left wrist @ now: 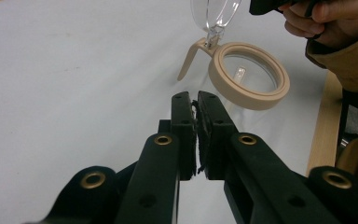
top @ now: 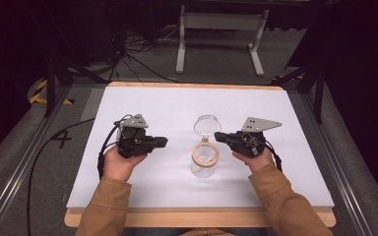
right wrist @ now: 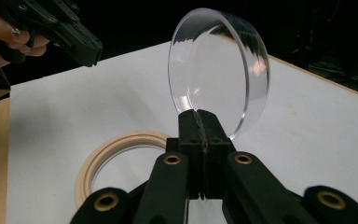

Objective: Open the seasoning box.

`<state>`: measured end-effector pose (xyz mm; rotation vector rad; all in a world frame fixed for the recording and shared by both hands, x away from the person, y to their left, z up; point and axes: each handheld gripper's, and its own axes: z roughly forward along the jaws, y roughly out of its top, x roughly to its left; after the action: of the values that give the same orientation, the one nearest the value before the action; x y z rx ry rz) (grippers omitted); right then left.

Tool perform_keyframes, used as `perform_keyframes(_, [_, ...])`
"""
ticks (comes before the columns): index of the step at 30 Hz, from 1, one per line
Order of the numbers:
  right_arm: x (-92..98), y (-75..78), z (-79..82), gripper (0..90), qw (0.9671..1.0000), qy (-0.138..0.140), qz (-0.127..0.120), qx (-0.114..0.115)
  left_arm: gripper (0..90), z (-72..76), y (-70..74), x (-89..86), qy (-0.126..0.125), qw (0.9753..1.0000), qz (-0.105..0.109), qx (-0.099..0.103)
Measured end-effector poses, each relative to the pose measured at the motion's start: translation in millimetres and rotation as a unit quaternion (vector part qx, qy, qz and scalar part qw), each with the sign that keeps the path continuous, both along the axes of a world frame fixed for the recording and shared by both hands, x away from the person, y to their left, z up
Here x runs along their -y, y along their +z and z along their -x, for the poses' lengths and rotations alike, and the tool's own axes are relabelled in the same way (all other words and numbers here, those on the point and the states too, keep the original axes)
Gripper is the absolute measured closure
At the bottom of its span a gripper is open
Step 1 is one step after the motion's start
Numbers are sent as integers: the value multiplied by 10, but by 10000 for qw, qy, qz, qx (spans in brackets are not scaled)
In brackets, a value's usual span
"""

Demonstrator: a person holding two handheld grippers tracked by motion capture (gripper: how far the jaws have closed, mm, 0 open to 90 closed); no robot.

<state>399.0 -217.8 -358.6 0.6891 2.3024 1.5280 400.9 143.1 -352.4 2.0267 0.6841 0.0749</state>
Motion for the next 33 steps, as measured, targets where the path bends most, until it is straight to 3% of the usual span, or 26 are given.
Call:
perform_keyframes(5, [117,111,52,885,9999,7,-52,132,843,-8,24,-6,-24,10000,-14,-11])
perform_keyframes(10, [353,232,80,859,9997,36,-91,217,800,-11,52,-15,-12,10000,-81,55])
perform_keyframes(17, [680,314,85,832,9993,-233,-228,191,788,-39,53,-50,86,9997,-193,118])
perform_keyframes(23, [941,291,60,817,9979,-617,-124,182,782,-94,34,-99,182,9997,-158,89])
perform_keyframes(33, [1255,152,-31,787,9938,-1111,0,-46,768,-221,-131,-190,536,9977,-421,34])
